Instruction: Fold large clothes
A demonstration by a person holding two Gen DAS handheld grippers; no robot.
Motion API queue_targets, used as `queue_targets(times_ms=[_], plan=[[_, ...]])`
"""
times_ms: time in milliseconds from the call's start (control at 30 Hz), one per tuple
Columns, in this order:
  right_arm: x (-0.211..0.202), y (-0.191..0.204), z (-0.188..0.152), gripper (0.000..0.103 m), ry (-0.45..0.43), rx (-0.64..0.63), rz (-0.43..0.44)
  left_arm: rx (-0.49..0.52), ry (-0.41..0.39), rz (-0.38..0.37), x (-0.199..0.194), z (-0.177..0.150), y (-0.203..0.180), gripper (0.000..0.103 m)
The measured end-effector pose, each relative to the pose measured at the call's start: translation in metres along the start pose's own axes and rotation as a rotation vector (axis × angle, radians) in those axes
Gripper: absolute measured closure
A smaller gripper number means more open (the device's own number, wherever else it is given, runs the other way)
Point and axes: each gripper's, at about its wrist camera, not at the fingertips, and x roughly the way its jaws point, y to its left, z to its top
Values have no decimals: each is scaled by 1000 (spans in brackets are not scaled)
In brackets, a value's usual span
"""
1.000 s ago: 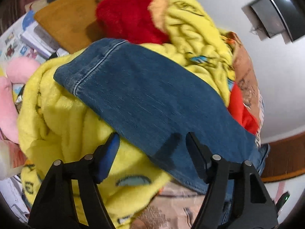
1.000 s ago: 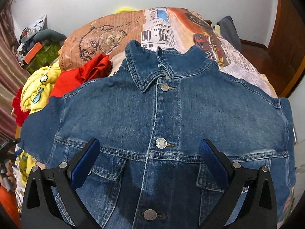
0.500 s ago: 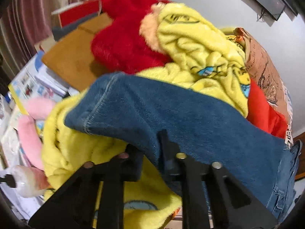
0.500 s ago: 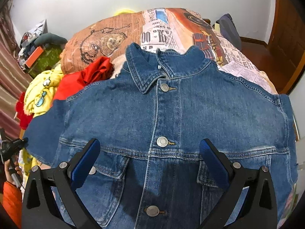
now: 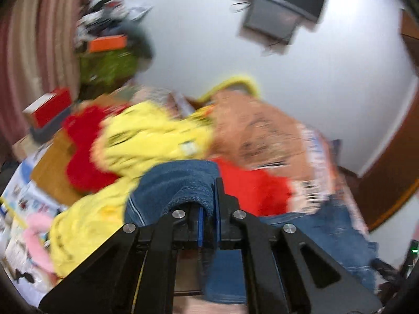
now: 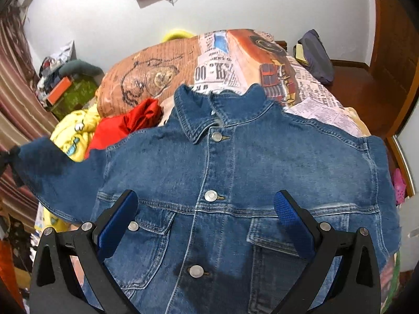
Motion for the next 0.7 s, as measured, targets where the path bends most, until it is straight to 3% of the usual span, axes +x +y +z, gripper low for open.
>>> queue_targets(times_ms=[200,300,500,700], plan=[[-23,-18,8,0,-51,25,3,105,-25,-188,-8,7,-120,98],[-36,-24,9,0,-77,23,8,158,-9,-245,0,-3,-171,98],[-57,-45,8,0,-120,21,-7,281,121,-308,37,-47,-265,98],[-53,-72,-2,0,-86,32,-57,406,342,-307,90,-127,-321,98]])
